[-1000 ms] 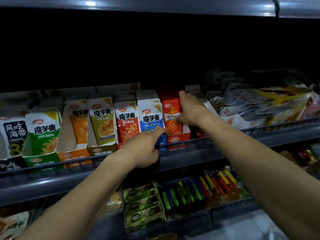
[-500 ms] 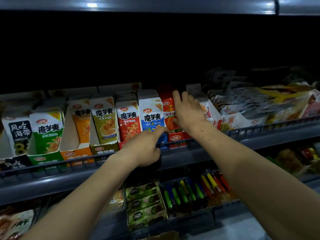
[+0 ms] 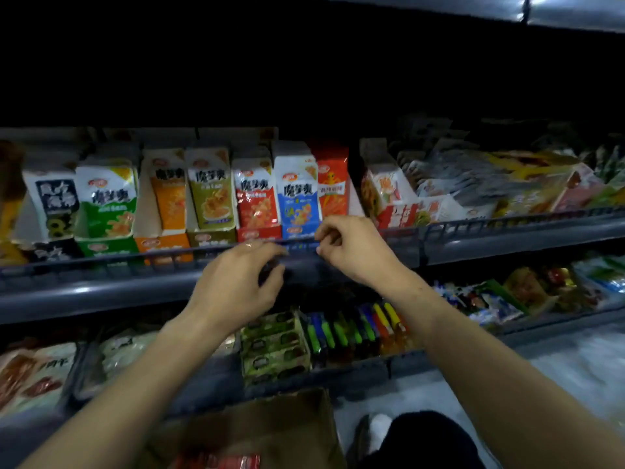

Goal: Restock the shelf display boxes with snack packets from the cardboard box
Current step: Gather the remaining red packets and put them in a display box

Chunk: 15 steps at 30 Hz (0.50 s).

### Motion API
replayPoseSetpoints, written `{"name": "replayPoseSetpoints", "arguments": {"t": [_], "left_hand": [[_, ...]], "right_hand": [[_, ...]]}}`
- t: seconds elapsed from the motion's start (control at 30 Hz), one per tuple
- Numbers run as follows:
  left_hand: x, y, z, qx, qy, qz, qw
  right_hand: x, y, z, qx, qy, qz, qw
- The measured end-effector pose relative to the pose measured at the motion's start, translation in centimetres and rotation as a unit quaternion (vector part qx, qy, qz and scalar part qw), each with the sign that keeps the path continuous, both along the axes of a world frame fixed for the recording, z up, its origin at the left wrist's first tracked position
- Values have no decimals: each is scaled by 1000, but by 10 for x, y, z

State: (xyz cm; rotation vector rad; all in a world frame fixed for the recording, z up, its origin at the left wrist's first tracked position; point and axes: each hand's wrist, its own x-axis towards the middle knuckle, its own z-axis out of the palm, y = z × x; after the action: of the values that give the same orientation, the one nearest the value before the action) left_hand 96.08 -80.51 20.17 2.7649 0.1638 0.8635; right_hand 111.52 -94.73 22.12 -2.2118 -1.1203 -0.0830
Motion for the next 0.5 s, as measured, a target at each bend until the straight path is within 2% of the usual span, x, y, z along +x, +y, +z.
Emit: {"name": "replayPoseSetpoints", "arguments": {"t": [0.13,0.27,0.4,0.5], "left_hand": [[-54,8,-60,-39,124,8,991],[-94,26,-133,-76,271,-2,960],[-125,38,-219,-165,407,24,898],[-147,42,-281,-204,508,46,836]], "right_hand": [[-54,-2,-57,-81,55,44,994],[-99,7,-117,-171,97,83,977],[-136,17,-180,-267,154,83,948],[-155,17,-221,-307,203,90,925]]}}
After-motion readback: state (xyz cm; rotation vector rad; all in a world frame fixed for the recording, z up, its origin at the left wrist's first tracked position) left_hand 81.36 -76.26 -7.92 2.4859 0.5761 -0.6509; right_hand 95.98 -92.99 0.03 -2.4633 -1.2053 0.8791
